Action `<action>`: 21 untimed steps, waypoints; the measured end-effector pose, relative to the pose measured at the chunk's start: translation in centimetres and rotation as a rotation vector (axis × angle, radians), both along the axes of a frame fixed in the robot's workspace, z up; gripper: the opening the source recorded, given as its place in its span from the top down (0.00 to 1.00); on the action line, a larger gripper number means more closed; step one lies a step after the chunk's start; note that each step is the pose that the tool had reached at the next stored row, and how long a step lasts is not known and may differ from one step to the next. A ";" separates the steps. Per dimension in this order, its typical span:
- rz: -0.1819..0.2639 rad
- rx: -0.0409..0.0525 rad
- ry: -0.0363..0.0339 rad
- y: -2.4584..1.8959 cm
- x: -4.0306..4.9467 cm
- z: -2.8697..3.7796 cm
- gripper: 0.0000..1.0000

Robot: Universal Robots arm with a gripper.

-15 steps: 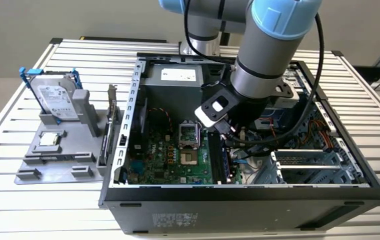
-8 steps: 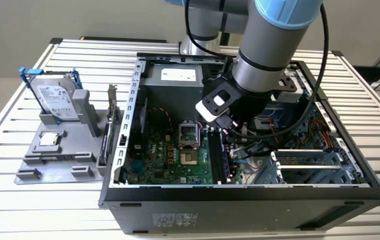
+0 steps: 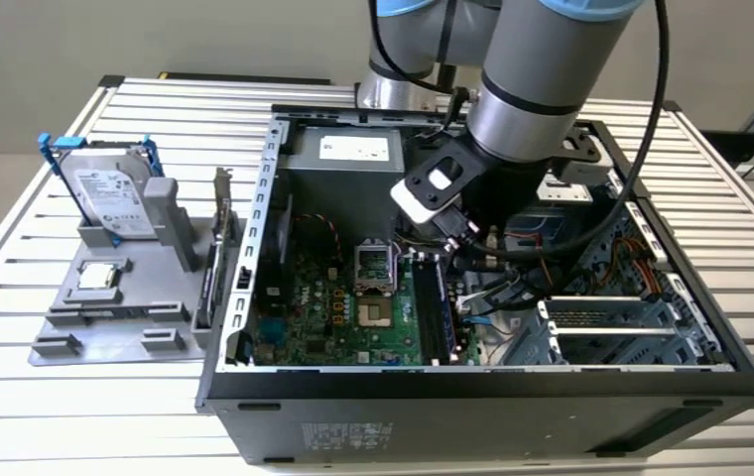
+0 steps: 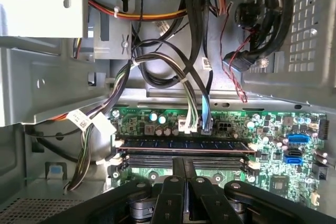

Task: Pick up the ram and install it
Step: 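Press down the ram until it locks into place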

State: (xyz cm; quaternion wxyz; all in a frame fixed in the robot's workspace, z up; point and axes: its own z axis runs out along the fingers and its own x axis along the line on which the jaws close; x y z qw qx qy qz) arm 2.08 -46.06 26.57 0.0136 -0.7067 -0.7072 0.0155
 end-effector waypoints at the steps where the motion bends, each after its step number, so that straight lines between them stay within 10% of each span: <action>1: 0.000 0.0000 0.0000 0.00 0.00 0.23 1.00; 21: 0.000 0.0005 0.0000 0.00 0.00 2.76 1.00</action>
